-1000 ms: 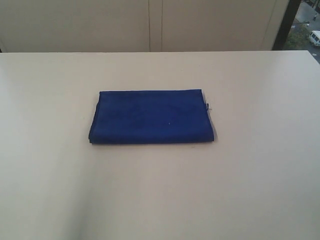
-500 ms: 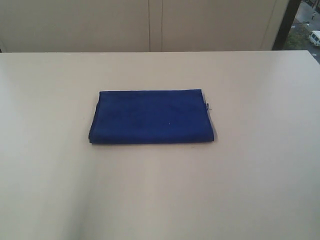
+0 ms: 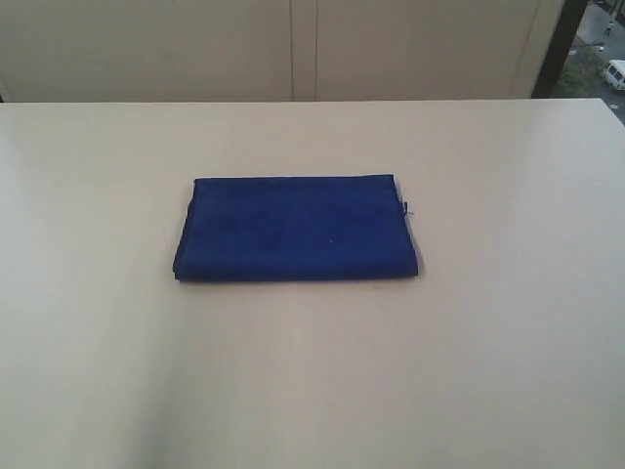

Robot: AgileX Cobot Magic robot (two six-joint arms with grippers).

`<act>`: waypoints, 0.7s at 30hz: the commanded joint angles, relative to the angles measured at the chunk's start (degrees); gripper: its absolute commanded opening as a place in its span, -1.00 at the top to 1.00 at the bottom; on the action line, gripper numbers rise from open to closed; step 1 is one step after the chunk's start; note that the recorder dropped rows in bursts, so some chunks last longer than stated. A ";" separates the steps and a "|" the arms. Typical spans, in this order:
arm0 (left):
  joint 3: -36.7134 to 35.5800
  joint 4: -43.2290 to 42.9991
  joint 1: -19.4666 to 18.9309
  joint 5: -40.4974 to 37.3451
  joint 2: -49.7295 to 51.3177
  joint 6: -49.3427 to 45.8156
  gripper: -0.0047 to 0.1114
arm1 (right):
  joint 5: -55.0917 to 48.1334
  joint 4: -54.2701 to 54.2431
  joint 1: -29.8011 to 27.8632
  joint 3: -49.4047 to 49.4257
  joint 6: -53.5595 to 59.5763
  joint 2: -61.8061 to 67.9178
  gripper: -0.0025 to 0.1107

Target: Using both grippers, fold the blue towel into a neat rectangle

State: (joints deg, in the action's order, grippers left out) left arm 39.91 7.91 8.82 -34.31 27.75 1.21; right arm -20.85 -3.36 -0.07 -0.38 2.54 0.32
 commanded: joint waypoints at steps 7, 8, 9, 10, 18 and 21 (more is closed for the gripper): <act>-1.30 -1.60 -1.77 -0.09 -2.67 -0.14 0.92 | 0.80 0.36 -0.47 0.38 -0.19 -0.32 0.96; -3.06 -1.60 -3.19 0.01 -4.73 -0.14 0.92 | 0.80 0.36 -0.47 0.38 -0.19 -0.32 0.96; -4.17 -1.75 -3.96 0.01 -5.85 -0.14 0.92 | 0.80 0.36 -0.47 0.38 -0.19 -0.32 0.96; -6.55 -1.75 -5.39 0.13 -8.10 0.08 0.92 | 0.80 0.36 -0.47 0.38 -0.19 -0.32 0.96; -25.27 -2.28 -10.34 14.53 -21.87 -0.15 0.92 | 0.80 0.36 -0.47 0.38 -0.19 -0.32 0.96; -28.79 -2.91 -10.34 14.80 -25.64 -0.15 0.92 | 0.80 0.36 -0.47 0.38 -0.19 -0.32 0.96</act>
State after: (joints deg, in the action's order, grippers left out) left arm 13.99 5.07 -1.33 -20.82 4.99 1.10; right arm -20.85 -3.36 -0.07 -0.38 2.54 0.32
